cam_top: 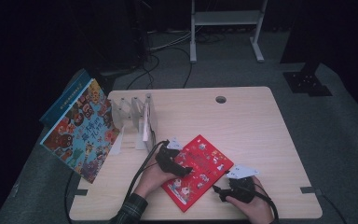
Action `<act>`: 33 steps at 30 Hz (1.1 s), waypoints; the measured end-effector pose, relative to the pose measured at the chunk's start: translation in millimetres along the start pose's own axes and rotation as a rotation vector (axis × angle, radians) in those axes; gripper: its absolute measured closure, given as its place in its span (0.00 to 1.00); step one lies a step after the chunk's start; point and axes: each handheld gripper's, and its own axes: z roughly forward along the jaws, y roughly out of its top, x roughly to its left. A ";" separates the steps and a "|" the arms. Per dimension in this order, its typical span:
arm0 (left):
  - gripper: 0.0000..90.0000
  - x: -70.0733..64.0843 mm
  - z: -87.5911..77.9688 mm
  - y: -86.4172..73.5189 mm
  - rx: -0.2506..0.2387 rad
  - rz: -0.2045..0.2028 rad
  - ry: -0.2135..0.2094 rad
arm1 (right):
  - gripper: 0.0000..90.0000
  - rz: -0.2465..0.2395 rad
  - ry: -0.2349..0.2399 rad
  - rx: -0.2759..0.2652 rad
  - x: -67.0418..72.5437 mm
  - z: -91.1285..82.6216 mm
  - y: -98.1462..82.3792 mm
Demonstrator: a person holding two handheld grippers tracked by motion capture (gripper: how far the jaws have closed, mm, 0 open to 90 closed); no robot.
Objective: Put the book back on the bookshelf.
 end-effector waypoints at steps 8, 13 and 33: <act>0.00 0.5 0.3 0.6 0.004 0.002 -0.002 | 0.19 -0.020 -0.025 0.018 12.6 11.7 2.0; 0.00 1.1 3.0 3.8 0.006 0.005 0.001 | 0.14 -0.031 -0.042 0.023 17.4 14.1 3.1; 0.00 -1.4 5.2 6.8 0.013 -0.016 0.018 | 0.00 0.023 -0.044 0.072 23.4 21.1 6.4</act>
